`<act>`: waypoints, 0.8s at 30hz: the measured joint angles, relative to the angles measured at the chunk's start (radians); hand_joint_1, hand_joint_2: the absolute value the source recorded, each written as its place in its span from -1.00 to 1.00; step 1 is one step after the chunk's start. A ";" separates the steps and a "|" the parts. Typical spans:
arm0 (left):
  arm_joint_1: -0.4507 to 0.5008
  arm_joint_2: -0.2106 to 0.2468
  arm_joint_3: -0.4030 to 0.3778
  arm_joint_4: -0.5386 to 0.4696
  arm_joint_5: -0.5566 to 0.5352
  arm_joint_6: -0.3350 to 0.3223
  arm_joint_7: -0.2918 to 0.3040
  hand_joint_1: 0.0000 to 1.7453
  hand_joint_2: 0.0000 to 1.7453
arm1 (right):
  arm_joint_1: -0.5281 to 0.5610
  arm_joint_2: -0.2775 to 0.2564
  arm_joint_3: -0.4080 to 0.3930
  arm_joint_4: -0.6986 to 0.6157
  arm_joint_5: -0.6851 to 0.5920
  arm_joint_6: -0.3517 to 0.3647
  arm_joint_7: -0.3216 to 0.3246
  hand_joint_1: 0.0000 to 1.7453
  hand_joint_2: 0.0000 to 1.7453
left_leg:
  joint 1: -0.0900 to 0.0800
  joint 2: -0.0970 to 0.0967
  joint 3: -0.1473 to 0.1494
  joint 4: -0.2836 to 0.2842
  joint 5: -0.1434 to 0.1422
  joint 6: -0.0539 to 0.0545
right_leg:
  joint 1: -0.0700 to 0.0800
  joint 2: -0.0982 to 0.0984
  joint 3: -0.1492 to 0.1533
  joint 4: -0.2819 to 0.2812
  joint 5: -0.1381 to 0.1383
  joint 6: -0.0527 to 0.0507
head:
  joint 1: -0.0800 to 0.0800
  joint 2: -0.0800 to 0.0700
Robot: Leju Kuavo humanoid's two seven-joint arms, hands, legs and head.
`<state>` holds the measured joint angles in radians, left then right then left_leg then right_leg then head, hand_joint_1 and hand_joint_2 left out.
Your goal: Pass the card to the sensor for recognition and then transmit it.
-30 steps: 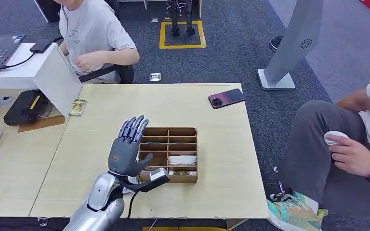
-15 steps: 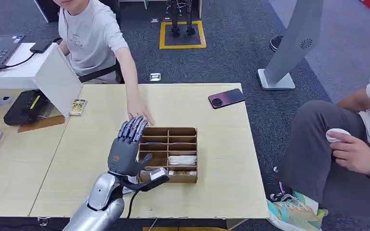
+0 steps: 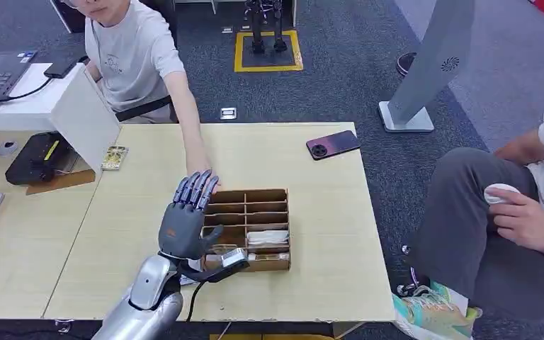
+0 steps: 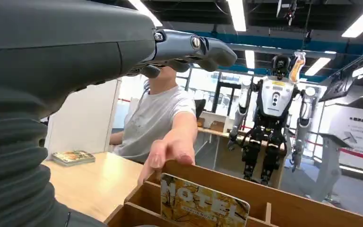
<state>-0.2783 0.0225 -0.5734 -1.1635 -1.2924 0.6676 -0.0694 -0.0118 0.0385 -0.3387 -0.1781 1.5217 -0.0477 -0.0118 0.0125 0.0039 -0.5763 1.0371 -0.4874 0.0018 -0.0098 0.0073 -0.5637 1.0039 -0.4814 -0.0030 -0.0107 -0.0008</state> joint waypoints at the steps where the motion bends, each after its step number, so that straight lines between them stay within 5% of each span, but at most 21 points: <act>1: 0.000 0.000 0.000 0.000 0.000 0.000 0.000 -1.00 1.00 | 0.000 0.000 0.000 0.000 0.000 0.000 0.000 -1.00 1.00 | 0.000 0.000 0.000 0.000 0.000 0.000 | 0.000 0.000 0.000 0.000 0.000 0.000 | 0.000 0.000; 24: -0.001 -0.006 -0.021 0.000 -0.018 0.002 -0.001 -1.00 1.00 | -0.001 0.000 0.006 0.000 0.000 0.000 0.000 -1.00 1.00 | 0.000 0.000 0.000 0.000 0.000 0.000 | 0.000 0.000 0.000 0.000 0.000 0.000 | 0.000 0.000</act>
<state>-0.2793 0.0160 -0.5940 -1.1631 -1.3100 0.6695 -0.0706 -0.0125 0.0385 -0.3323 -0.1781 1.5217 -0.0481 -0.0118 0.0125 0.0039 -0.5763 1.0371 -0.4874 0.0019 -0.0098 0.0073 -0.5637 1.0039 -0.4813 -0.0030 -0.0107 -0.0008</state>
